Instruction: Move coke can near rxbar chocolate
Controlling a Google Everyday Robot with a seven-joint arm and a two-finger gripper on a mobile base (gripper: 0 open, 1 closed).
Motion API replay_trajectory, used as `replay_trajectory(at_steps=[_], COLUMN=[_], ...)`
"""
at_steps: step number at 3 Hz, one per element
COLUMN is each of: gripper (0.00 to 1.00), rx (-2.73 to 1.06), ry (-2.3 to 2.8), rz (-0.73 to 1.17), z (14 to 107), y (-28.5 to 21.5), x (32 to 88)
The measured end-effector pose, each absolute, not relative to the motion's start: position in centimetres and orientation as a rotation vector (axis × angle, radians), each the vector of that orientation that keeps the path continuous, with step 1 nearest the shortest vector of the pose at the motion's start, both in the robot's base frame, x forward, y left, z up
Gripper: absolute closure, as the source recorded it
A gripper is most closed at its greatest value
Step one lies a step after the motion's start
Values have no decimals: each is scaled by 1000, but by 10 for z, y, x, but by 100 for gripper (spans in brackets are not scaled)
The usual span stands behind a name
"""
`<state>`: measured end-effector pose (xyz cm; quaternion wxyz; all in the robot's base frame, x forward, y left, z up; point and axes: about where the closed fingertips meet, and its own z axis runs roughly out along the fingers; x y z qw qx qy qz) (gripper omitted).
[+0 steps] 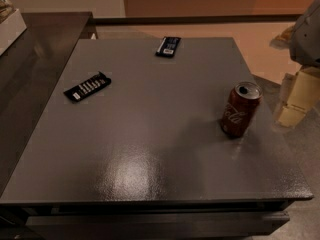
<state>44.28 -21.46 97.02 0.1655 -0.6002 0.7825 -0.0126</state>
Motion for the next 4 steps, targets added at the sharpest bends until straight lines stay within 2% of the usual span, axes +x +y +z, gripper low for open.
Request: replay_trajectory(at_steps=[4], gripper=[1], rx=[-1602], ry=[2191], rz=[179], z=[900], y=[-201], x=[481])
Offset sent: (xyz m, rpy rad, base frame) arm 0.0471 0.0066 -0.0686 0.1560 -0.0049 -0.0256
